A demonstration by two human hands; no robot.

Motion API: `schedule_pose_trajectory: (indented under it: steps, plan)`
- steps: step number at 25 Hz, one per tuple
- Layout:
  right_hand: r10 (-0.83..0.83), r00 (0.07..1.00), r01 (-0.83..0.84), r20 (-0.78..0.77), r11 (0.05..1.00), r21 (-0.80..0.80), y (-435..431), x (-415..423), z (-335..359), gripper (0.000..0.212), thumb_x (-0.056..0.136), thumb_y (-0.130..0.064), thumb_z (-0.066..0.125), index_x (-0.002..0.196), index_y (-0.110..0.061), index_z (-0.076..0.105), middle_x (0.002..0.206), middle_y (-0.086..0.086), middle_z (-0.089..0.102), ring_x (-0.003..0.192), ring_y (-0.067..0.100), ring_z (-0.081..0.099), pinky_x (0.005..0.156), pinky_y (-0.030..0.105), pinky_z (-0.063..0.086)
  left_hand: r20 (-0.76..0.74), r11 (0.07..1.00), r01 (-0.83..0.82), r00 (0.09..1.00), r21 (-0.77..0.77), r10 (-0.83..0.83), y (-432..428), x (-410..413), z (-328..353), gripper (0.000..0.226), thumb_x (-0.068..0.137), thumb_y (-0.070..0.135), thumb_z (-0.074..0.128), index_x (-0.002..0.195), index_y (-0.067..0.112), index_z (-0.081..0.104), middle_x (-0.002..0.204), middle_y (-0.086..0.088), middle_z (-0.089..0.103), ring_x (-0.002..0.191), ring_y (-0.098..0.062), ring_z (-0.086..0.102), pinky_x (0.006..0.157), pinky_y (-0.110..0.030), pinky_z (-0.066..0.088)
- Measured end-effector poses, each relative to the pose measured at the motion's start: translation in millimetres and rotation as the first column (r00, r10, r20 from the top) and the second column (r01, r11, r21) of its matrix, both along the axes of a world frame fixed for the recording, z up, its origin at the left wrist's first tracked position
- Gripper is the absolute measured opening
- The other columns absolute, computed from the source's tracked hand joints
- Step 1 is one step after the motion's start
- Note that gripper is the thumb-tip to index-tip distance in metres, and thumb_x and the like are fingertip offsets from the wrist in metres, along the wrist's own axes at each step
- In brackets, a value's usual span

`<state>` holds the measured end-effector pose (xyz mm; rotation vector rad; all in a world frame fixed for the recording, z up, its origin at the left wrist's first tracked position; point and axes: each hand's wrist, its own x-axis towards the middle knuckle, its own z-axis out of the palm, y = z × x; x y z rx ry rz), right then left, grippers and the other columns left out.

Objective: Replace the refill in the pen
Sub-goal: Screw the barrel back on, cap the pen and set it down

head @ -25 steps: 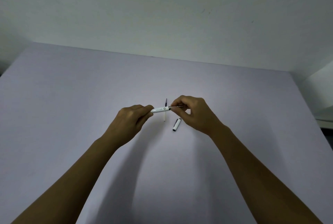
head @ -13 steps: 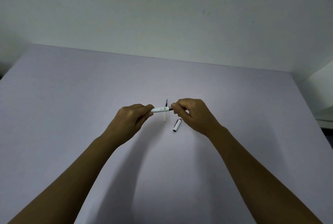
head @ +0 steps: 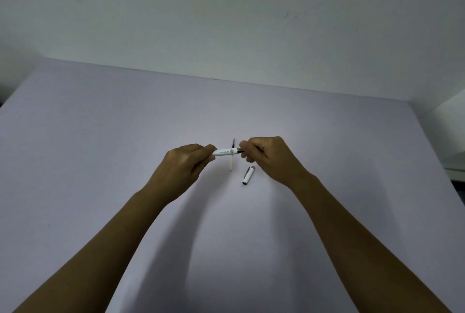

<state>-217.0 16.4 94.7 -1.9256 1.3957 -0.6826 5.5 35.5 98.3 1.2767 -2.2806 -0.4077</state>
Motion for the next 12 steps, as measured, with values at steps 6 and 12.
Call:
schedule_pose_trajectory:
  steps: [6,12]
  plan:
    - [-0.524,0.844,0.499,0.112,0.845,0.193,-15.7,-9.6,-51.7,0.026,0.096,-0.032,0.043,0.101,-0.018,0.065,0.088,0.000,0.070,0.087,0.012,0.068,0.070,0.015,0.043,-0.040,0.999,-0.043,0.998,0.014,0.043,-6.4,8.6,-2.3,0.018,0.089,0.017,0.052,0.095,0.006,0.064,0.057,-0.001,0.042,0.050,-0.019,0.036,0.049,-0.026,0.030]
    - [-0.468,0.816,0.559,-0.339,0.789,0.255,-15.7,6.6,-127.7,0.037,0.089,-0.028,0.057,0.117,-0.004,0.058,0.114,0.017,0.063,0.109,0.031,0.057,0.090,0.034,0.042,-0.040,0.997,-0.056,0.998,0.056,0.058,-11.4,13.9,-13.7,0.019,0.089,0.018,0.051,0.096,0.008,0.065,0.055,-0.008,0.051,0.049,-0.019,0.038,0.048,-0.027,0.033]
